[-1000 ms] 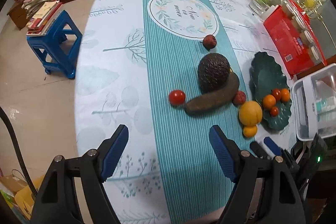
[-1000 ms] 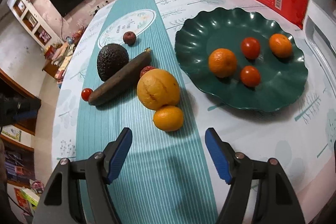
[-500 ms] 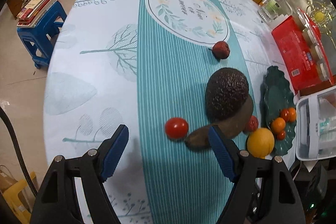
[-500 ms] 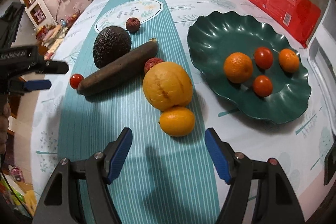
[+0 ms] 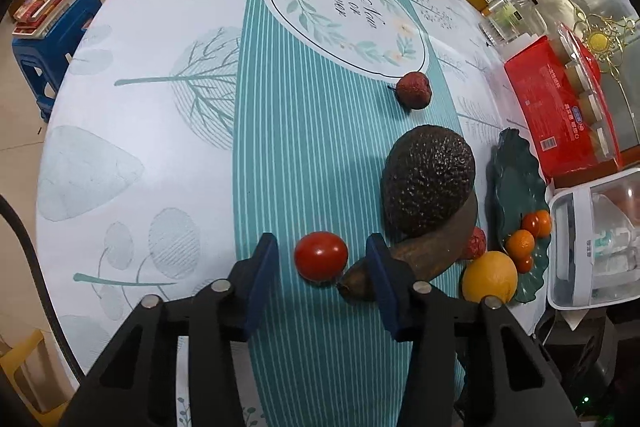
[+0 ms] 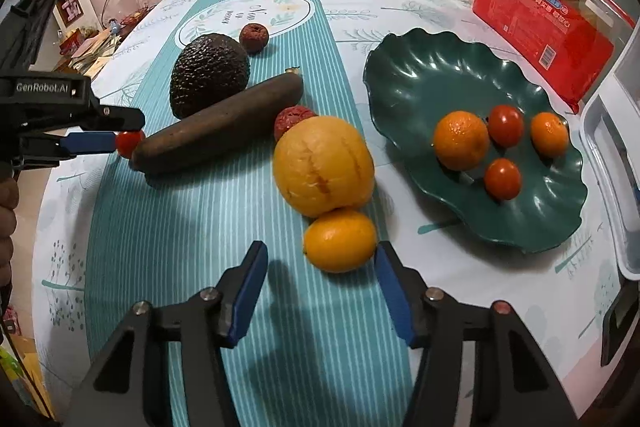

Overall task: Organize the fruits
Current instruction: 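Grasp a red tomato with the left tool while the right tool grasps the small yellow citrus, then carry the tomato and citrus to the green plate and open both tools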

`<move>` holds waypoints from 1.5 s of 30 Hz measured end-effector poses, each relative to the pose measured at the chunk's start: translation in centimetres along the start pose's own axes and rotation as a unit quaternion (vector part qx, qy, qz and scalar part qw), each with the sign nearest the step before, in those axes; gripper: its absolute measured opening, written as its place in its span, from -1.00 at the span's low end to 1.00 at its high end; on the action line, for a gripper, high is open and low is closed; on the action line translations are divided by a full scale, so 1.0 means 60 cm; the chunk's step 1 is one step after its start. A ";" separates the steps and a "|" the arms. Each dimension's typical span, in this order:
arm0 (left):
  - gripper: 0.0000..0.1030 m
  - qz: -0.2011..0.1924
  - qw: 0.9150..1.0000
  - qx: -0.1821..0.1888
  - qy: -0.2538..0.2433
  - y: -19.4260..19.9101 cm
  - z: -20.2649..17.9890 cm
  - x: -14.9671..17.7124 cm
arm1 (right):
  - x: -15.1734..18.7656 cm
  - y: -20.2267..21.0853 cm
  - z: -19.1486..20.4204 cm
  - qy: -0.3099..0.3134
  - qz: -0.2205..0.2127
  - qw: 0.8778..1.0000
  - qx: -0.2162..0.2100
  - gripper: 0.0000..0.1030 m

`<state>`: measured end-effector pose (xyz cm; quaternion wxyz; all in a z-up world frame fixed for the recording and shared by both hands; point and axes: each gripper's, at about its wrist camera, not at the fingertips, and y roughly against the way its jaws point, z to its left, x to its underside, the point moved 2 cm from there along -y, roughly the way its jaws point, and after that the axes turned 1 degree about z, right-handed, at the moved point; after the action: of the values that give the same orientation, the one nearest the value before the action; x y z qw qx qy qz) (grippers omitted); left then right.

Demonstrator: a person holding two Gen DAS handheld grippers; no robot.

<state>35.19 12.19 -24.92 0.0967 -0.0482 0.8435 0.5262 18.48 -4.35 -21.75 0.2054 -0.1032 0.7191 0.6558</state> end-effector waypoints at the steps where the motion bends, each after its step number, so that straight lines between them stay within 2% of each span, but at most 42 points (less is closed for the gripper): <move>1: -0.27 0.001 1.000 0.001 -0.001 -0.001 0.000 0.001 | -0.001 0.000 -0.001 0.006 -0.003 1.000 0.001 0.02; 2: -0.29 0.003 1.000 0.000 -0.001 -0.003 -0.001 0.001 | -0.002 -0.001 -0.002 0.008 -0.005 1.000 0.003 0.00; 4: -0.47 0.005 1.000 0.001 -0.001 -0.007 -0.002 0.002 | -0.003 -0.002 -0.005 0.009 -0.004 1.000 0.006 -0.05; 9: -0.50 0.001 1.000 0.010 0.004 -0.006 0.001 0.005 | -0.002 -0.001 -0.010 0.010 -0.001 1.000 0.002 -0.27; 22: -0.51 -0.024 0.999 0.022 -0.003 0.058 -0.003 0.024 | 0.010 0.033 0.003 0.002 -0.013 1.000 -0.022 -0.28; 30: -0.51 -0.036 0.999 0.031 -0.025 0.105 -0.015 0.068 | 0.039 0.073 0.024 0.001 -0.033 0.999 -0.032 -0.29; 37: -0.50 -0.032 0.996 0.031 -0.074 0.128 -0.053 0.126 | 0.071 0.107 0.009 -0.019 -0.060 0.998 -0.029 -0.29; 45: -0.50 -0.023 0.995 0.032 -0.096 0.130 -0.120 0.174 | 0.089 0.136 -0.043 -0.044 -0.083 0.995 -0.035 -0.29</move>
<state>22.73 9.38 -17.21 0.1911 -0.0137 0.8455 0.4984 9.86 -5.28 -16.56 0.2874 -0.1406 0.6748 0.6650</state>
